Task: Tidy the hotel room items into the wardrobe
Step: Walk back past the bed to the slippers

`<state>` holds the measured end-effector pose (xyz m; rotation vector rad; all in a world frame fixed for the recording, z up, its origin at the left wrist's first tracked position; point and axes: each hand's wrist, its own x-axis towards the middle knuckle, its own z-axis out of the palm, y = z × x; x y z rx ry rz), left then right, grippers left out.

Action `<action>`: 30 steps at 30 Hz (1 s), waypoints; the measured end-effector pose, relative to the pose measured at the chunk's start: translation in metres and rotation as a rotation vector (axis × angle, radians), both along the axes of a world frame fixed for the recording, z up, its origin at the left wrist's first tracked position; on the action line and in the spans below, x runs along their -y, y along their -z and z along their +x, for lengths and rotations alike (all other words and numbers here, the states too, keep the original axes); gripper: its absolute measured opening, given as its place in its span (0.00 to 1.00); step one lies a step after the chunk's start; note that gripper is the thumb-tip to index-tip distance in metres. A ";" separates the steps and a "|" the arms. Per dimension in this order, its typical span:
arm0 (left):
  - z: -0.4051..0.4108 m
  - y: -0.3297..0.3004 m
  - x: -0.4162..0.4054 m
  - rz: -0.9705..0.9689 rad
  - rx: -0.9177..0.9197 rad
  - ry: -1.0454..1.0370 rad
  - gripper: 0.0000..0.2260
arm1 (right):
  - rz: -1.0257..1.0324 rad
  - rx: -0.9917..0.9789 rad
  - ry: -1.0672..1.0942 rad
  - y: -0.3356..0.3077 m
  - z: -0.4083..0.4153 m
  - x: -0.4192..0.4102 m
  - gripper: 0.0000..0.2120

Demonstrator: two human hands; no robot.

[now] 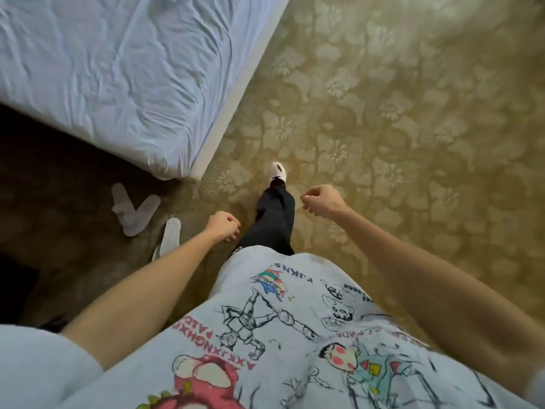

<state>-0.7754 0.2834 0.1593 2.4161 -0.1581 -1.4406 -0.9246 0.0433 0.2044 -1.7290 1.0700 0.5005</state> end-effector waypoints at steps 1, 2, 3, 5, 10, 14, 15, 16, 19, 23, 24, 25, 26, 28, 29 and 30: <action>0.012 0.005 0.006 0.023 -0.038 -0.013 0.11 | -0.005 0.023 -0.030 -0.002 0.028 0.017 0.07; 0.026 0.011 0.013 0.048 -0.077 -0.028 0.10 | -0.012 0.035 -0.057 -0.003 0.053 0.034 0.07; 0.042 0.016 0.022 0.076 -0.111 -0.046 0.09 | -0.024 0.035 -0.084 -0.003 0.078 0.053 0.06; 0.078 0.027 0.044 0.120 -0.134 -0.092 0.08 | -0.050 0.021 -0.120 0.001 0.120 0.094 0.07; 0.178 0.023 0.142 0.095 -0.136 -0.169 0.10 | -0.098 -0.146 -0.152 0.000 0.177 0.203 0.08; 0.257 0.004 0.253 -0.049 -0.103 -0.178 0.09 | -0.164 -0.208 -0.107 -0.002 0.209 0.295 0.08; 0.274 -0.003 0.280 -0.085 -0.100 -0.164 0.08 | -0.179 -0.219 -0.094 -0.005 0.217 0.314 0.08; 0.289 -0.009 0.306 -0.117 -0.096 -0.159 0.08 | -0.189 -0.228 -0.086 -0.007 0.225 0.333 0.08; 0.332 -0.020 0.373 -0.189 -0.084 -0.171 0.07 | -0.210 -0.267 -0.091 -0.006 0.254 0.385 0.08; 0.369 -0.027 0.430 -0.224 -0.071 -0.225 0.08 | -0.211 -0.298 -0.189 0.006 0.302 0.440 0.09; 0.378 -0.029 0.438 -0.225 -0.057 -0.254 0.08 | -0.212 -0.287 -0.223 0.008 0.319 0.451 0.09; 0.387 -0.031 0.442 -0.223 -0.043 -0.291 0.08 | -0.210 -0.272 -0.267 0.009 0.338 0.461 0.08; 0.394 -0.033 0.444 -0.214 -0.026 -0.337 0.08 | -0.209 -0.259 -0.322 0.010 0.359 0.470 0.08; 0.403 -0.037 0.440 -0.195 0.002 -0.431 0.08 | -0.202 -0.233 -0.429 0.010 0.402 0.481 0.08; 0.406 -0.038 0.435 -0.187 0.010 -0.482 0.08 | -0.196 -0.216 -0.490 0.010 0.424 0.483 0.08; 0.409 -0.039 0.428 -0.182 0.020 -0.542 0.08 | -0.193 -0.200 -0.565 0.011 0.446 0.483 0.07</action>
